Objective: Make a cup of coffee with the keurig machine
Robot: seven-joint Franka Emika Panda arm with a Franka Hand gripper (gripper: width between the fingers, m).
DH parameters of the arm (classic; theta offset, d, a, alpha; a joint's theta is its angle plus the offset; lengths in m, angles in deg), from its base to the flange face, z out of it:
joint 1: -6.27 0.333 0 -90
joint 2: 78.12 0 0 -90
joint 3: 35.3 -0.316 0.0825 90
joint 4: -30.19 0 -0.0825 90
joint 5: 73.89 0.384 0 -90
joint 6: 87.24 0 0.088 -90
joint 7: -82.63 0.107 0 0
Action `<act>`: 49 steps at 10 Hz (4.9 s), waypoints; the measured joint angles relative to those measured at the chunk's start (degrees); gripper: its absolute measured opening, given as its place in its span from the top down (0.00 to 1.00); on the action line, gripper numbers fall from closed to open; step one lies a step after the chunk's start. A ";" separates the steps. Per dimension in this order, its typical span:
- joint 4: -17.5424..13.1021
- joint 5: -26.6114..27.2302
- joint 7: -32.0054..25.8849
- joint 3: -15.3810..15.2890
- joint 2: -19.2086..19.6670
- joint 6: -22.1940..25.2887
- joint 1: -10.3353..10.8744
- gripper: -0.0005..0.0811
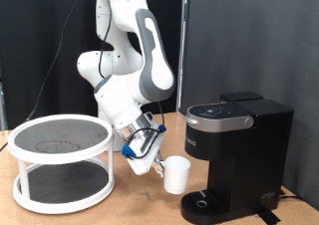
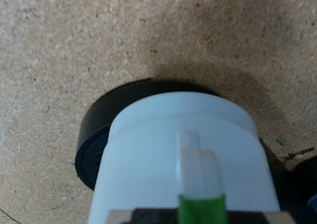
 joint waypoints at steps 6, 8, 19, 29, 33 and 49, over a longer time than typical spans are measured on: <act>-2.59 3.33 -0.25 -2.07 2.55 -1.52 0.01 0.91; -3.67 4.98 -1.11 -2.70 3.58 -2.21 0.01 0.91; -8.81 9.47 -4.57 -6.00 9.84 -4.96 0.05 0.91; -8.27 11.20 -6.43 -6.55 9.74 -3.86 -0.26 0.39; -2.88 8.89 -8.50 -5.35 5.98 3.47 -3.12 0.02; 6.48 4.80 -3.11 -2.41 -20.43 17.60 -5.88 0.00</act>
